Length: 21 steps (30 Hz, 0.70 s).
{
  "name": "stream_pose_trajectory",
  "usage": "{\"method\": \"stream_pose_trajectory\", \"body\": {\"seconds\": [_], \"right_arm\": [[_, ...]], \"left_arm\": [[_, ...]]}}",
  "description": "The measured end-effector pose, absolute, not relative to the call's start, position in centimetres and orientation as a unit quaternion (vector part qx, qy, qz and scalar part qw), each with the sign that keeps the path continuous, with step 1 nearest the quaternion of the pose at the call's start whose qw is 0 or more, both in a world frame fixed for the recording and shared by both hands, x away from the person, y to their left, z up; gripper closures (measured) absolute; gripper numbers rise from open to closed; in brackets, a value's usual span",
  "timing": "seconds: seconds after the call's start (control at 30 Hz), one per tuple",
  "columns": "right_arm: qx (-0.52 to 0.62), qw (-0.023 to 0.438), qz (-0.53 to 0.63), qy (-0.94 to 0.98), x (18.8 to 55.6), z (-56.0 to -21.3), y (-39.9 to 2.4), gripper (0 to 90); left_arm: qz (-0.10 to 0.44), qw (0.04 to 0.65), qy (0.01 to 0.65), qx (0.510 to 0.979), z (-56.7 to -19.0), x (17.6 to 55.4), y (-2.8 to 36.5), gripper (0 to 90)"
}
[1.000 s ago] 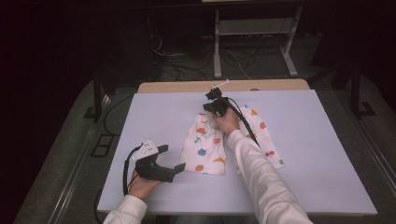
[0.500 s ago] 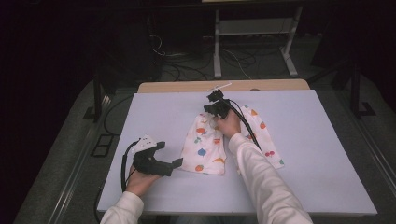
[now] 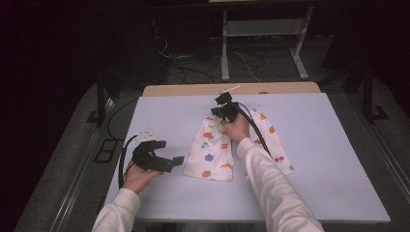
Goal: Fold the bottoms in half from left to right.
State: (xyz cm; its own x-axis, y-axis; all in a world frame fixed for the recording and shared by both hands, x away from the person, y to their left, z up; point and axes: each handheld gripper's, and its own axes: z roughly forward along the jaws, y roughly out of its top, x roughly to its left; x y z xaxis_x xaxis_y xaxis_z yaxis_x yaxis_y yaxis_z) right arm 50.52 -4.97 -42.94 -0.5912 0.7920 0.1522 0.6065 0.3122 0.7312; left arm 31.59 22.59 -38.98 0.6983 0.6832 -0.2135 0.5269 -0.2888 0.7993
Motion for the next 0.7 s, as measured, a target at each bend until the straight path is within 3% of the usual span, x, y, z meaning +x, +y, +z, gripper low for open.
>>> {"method": "stream_pose_trajectory", "body": {"seconds": [0.7], "right_arm": [[0.443, 0.12, 0.392, 0.797, 50.4, -43.3, -4.9, 88.7]], "left_arm": [[-0.003, 0.408, 0.436, 0.802, -42.0, 33.4, 23.0, 0.0]]}}
